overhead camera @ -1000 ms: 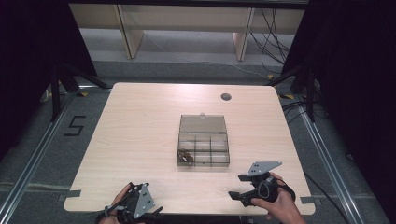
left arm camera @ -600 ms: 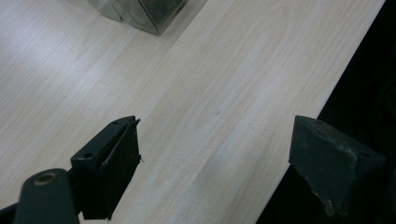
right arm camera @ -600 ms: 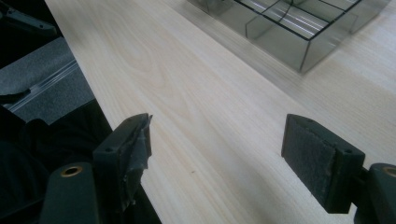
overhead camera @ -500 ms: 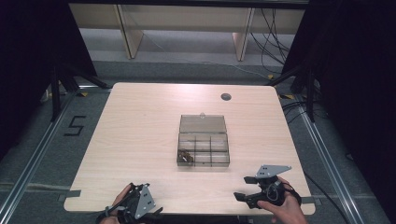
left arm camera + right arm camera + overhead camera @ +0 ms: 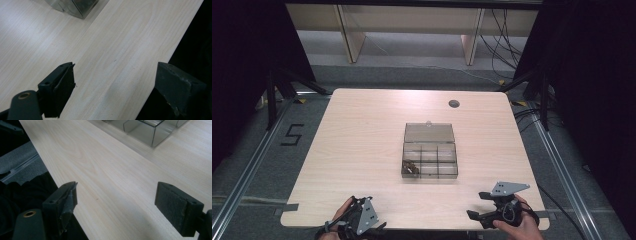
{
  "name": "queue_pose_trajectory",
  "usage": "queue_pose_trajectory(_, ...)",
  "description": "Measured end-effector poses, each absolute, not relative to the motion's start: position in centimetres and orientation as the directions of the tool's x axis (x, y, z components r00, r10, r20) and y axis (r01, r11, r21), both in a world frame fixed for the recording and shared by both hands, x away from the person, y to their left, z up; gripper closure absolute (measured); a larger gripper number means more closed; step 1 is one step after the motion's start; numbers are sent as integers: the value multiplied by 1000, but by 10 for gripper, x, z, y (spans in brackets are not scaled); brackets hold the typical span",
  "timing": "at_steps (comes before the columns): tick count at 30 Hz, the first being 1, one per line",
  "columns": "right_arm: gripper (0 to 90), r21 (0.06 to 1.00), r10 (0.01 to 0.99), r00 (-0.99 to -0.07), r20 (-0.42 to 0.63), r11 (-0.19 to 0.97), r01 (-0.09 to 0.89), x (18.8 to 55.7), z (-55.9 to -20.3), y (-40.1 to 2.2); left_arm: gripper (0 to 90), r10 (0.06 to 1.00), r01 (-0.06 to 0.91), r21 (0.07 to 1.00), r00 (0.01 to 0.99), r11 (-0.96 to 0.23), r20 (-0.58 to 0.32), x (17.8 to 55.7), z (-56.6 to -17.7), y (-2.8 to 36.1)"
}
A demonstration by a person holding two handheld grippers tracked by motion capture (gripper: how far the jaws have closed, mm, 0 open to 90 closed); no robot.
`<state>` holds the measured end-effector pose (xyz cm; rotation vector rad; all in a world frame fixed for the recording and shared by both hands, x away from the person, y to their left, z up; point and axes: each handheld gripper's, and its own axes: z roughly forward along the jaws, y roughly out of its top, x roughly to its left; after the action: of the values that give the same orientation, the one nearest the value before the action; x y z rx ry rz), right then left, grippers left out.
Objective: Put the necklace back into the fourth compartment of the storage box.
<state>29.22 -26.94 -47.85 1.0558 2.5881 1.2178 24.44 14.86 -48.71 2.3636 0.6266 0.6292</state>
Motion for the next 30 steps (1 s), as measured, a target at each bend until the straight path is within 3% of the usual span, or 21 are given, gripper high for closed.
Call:
queue_pose_trajectory(14, 191, 688, 654, -747, 118, 489, 536, 280, -484, -267, 157, 564, 277, 650, 776, -708, 284, 245, -488, 148)
queue_pose_trajectory(30, 183, 688, 666, -739, 105, 488, 538, 267, -486, -266, 157, 567, 276, 654, 774, -704, 283, 245, -487, 150)
